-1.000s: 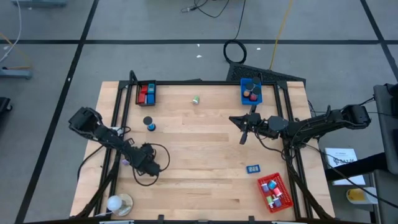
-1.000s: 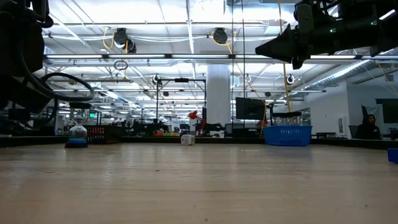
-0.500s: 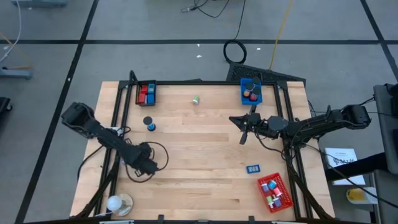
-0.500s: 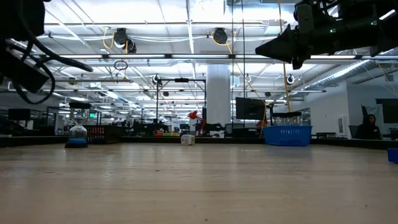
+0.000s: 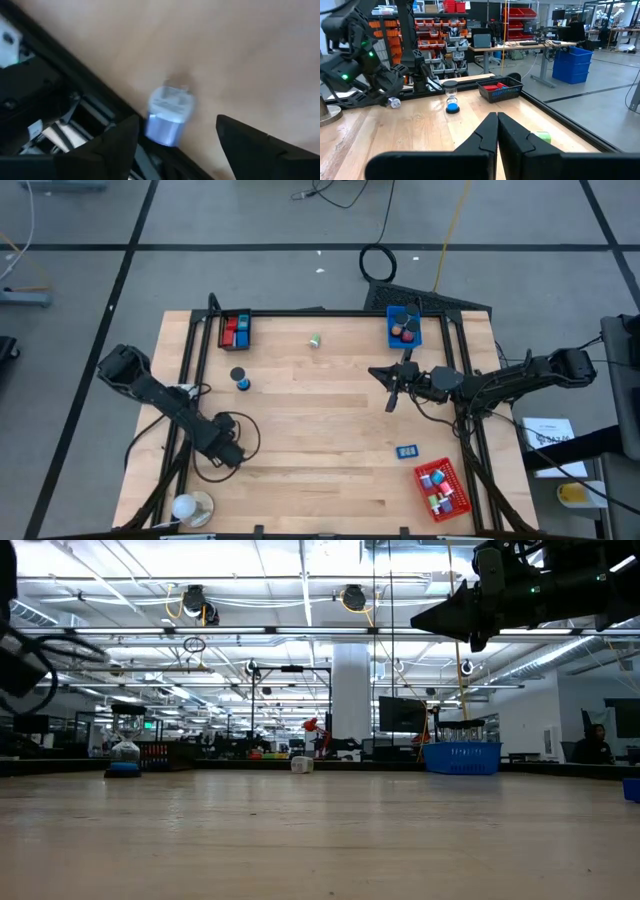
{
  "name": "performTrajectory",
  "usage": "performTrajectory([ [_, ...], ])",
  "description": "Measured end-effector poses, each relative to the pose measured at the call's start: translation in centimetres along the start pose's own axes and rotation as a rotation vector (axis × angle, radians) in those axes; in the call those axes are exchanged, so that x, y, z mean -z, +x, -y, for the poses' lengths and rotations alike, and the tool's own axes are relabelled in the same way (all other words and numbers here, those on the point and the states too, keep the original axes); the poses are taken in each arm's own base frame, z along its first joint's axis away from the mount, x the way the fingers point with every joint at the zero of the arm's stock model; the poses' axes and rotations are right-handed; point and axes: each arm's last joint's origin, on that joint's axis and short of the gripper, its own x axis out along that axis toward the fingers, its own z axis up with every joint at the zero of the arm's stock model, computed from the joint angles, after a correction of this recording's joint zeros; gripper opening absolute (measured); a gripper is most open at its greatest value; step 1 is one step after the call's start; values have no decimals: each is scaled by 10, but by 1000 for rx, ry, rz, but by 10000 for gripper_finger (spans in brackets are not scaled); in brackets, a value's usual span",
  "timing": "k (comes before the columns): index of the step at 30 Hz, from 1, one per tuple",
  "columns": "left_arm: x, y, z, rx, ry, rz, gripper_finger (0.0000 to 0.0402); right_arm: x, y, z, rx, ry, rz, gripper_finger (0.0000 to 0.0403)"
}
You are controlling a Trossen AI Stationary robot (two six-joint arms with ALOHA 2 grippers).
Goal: Pick & Place Office items
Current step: Put the blue charger adapter into the red basket
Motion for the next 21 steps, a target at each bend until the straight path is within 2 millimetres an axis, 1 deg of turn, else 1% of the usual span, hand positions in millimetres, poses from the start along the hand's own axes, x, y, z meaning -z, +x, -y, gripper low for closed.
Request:
performTrajectory([
  [3, 0, 12, -6, -31, -15, -39, 262, 0, 0, 0, 0, 0, 0, 4],
  [5, 0, 13, -4, -35, -15, -43, 245, 0, 0, 0, 0, 0, 0, 4],
  [11, 0, 14, 2, 27, 42, -15, 160, 0, 0, 0, 1, 0, 0, 4],
  [14, 0, 14, 5, 59, 63, -18, 128, 0, 0, 0, 1, 0, 1, 4],
  [17, -1, 12, 8, 77, 89, 5, 126, 0, 0, 0, 0, 0, 1, 4],
  [21, -10, -2, 14, 107, 81, 159, 133, 0, 0, 0, 1, 0, 1, 4],
])
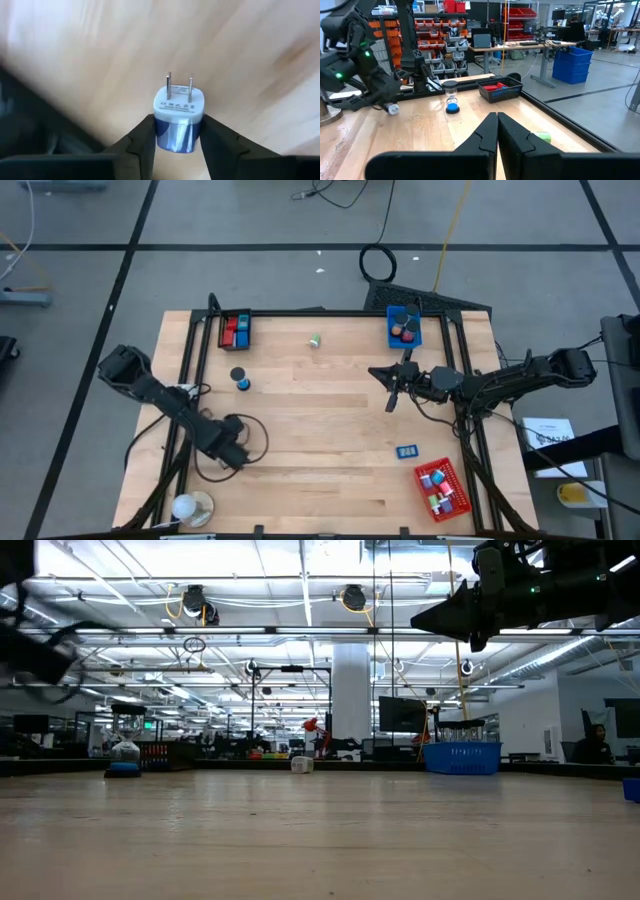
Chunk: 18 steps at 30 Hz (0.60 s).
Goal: Pick & Place Office items
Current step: Put the blue charger adapter into the red basket
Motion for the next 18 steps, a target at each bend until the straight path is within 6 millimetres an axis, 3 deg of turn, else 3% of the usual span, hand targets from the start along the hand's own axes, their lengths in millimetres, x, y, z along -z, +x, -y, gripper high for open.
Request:
performTrajectory([
  [6, -34, -16, 26, 227, 89, 366, 141, 0, 0, 0, -1, 8, 0, 4],
  [10, -75, -28, 44, 446, 164, 598, 130, 0, 0, 0, -1, 9, 0, 4],
  [14, -118, -45, 44, 542, 218, 821, 128, 1, 0, 0, 0, 7, -8, 4],
  [18, -157, -49, 38, 500, 222, 889, 128, 1, 0, 0, 1, 4, -13, 4],
])
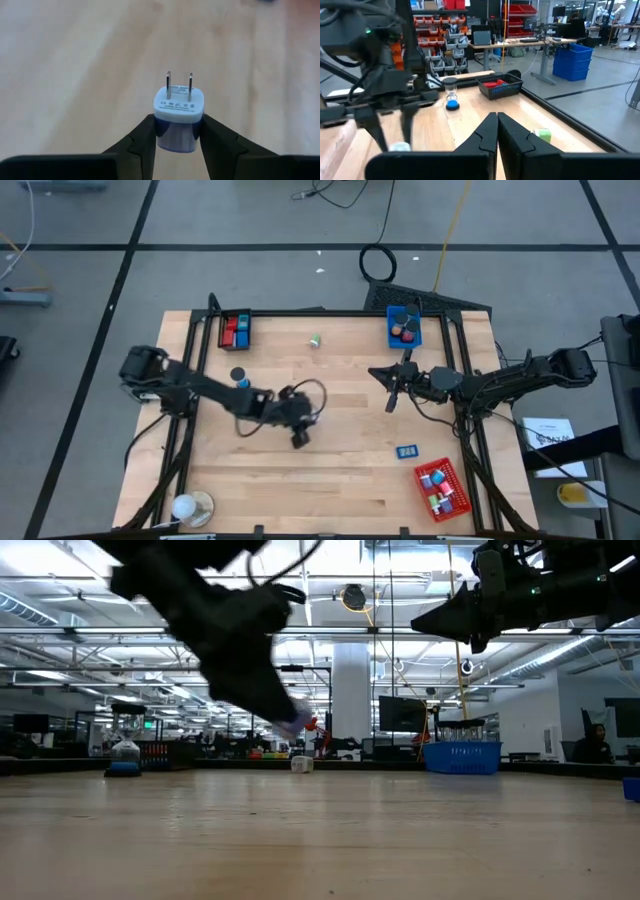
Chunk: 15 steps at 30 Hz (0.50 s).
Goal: Pick & Place Office items
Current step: Put the blue charger adapter into the red basket
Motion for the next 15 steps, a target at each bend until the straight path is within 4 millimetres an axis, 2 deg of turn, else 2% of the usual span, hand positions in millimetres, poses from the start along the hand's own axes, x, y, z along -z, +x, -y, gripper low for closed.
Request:
performTrajectory([
  [4, -17, 25, -5, -25, 37, -9, 128, 0, 0, 0, 0, -5, 5, 4],
  [9, -28, 57, -2, -40, 103, -47, 128, 0, 0, 0, 0, -8, 2, 4],
  [15, -35, 87, 4, -51, 160, 13, 144, 0, 0, 0, 1, -11, -4, 4],
])
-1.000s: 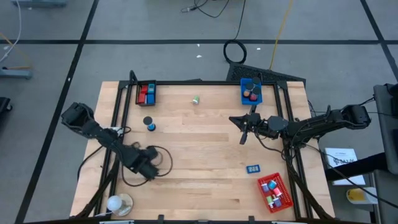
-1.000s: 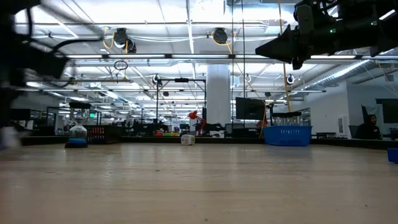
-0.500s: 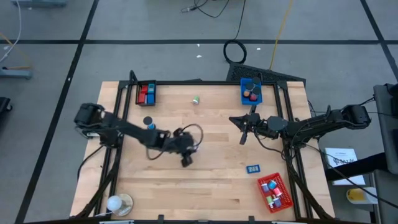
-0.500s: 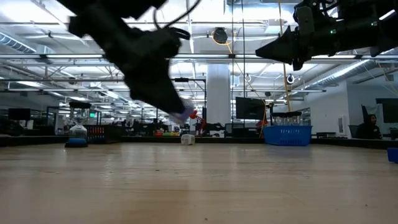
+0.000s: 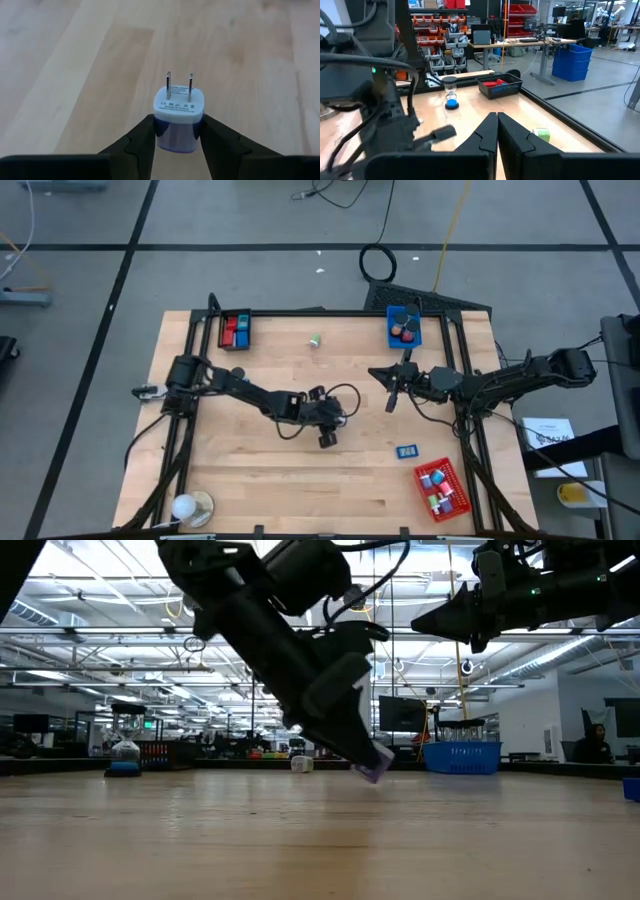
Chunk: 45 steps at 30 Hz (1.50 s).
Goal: Pick & Place Office items
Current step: Put the blue charger adapter into the red basket
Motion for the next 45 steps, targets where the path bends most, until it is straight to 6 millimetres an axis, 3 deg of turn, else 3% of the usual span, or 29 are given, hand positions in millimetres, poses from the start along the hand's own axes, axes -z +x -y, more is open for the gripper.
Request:
performTrajectory([
  [9, 3, 20, 5, 62, 63, 97, 134, 0, 0, 0, 0, 0, 0, 4],
  [18, 5, 20, 5, 73, 93, 76, 188, 0, 0, 0, 0, 7, 1, 4],
  [23, 6, 17, 5, 67, 150, 43, 196, 0, 0, 0, 1, 7, 0, 4],
  [35, 25, -3, 20, 104, 332, 42, 120, 3, 0, -1, 2, 31, -29, 4],
  [40, 41, -28, 13, 140, 322, 160, 71, 6, -2, -3, 57, 47, -44, 4],
  [45, 49, -65, -3, 189, 242, 354, 22, 10, -1, -8, 103, 30, -66, 4],
])
